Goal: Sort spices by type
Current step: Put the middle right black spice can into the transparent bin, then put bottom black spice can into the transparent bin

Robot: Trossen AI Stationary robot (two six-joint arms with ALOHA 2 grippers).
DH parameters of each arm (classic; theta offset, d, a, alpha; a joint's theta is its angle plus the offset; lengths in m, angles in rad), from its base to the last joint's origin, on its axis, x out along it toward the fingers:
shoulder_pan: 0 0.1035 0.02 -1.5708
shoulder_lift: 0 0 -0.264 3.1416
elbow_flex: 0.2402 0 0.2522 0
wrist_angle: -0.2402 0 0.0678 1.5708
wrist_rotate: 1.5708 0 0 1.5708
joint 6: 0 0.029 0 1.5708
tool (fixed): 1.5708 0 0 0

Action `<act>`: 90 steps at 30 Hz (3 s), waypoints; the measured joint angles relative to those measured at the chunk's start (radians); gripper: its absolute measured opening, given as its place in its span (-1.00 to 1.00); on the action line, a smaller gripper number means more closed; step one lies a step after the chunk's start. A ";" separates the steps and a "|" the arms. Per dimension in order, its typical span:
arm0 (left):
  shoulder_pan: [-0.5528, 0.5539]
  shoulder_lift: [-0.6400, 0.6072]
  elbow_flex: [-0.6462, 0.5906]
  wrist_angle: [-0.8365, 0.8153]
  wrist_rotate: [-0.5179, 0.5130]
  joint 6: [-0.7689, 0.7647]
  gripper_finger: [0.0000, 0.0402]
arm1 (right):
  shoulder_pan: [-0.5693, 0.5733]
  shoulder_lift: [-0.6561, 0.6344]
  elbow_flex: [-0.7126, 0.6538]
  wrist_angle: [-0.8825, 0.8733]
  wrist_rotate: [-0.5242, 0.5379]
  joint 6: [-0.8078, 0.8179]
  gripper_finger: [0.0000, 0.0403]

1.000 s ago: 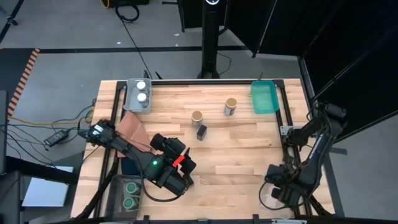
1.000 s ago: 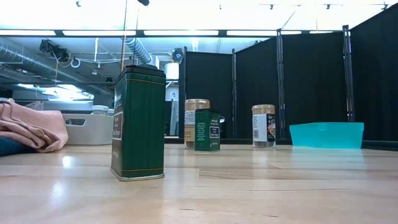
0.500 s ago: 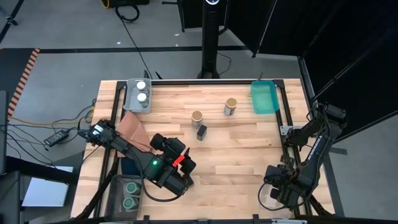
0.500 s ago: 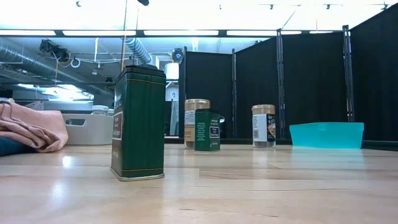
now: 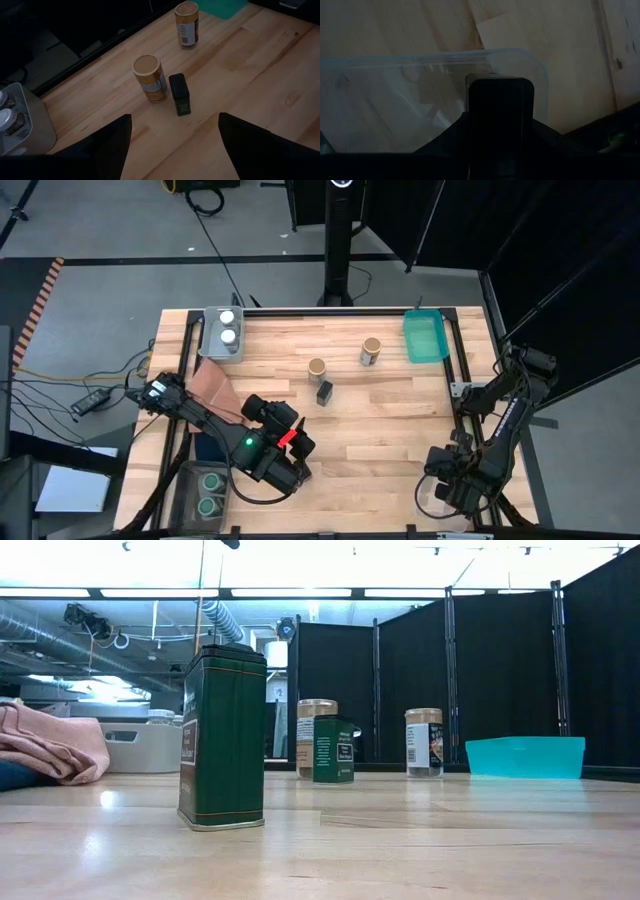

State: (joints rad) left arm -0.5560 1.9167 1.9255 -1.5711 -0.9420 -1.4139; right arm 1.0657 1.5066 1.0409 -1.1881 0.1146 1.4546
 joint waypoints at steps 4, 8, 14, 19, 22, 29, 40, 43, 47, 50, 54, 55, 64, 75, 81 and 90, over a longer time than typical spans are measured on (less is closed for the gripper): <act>0.000 0.000 0.000 0.000 0.000 0.000 0.51 | 0.000 0.000 0.000 0.010 0.000 -0.014 -0.18; 0.000 0.000 0.000 0.000 0.001 0.000 0.51 | 0.000 -0.001 0.000 0.009 0.000 -0.014 -0.10; 0.000 0.000 0.000 0.000 0.001 0.000 0.51 | 0.000 -0.001 0.000 0.010 0.000 -0.014 -0.01; 0.000 0.000 0.000 0.000 0.002 0.000 0.51 | 0.000 -0.009 0.000 0.010 0.011 -0.029 0.02; 0.000 0.000 0.000 0.000 0.010 0.000 0.51 | 0.000 -0.032 0.006 -0.005 0.023 -0.049 0.04; 0.000 0.000 0.000 0.000 0.085 0.107 0.51 | 0.000 -0.134 0.032 -0.056 0.033 -0.078 0.06; -0.014 0.000 0.000 0.178 0.423 0.961 0.51 | -0.002 -0.341 0.042 -0.073 0.251 -0.097 0.05; -0.008 0.000 0.000 0.237 0.505 1.161 0.51 | -0.002 -0.363 0.042 -0.073 0.281 -0.097 0.05; 0.010 0.000 -0.014 0.341 0.588 1.308 0.51 | -0.002 -0.366 0.042 -0.073 0.284 -0.097 0.05; 0.021 0.001 -0.071 0.450 0.675 1.347 0.51 | -0.002 -0.355 0.042 -0.072 0.285 -0.104 0.05; 0.021 0.002 -0.158 0.555 0.808 1.428 0.51 | -0.002 -0.335 0.042 -0.072 0.284 -0.104 0.05; 0.020 0.002 -0.179 0.559 0.811 1.444 0.51 | -0.002 -0.330 0.042 -0.072 0.284 -0.104 0.05; 0.046 0.002 -0.291 0.655 0.809 1.566 0.51 | -0.002 -0.309 0.042 -0.070 0.281 -0.104 0.04; 0.100 0.001 -0.412 0.808 0.860 1.673 0.46 | -0.002 -0.309 0.042 -0.072 0.284 -0.094 0.04; 0.137 0.000 -0.462 0.820 0.954 1.679 0.32 | -0.002 -0.309 0.042 -0.071 0.284 -0.085 0.04; 0.164 0.000 -0.491 0.894 0.959 1.668 0.10 | -0.002 -0.309 0.042 -0.071 0.284 -0.086 0.04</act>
State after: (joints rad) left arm -0.3925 1.9171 1.4342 -0.6767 0.0165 0.2545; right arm 1.0634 1.1976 1.0828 -1.2591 0.3985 1.3685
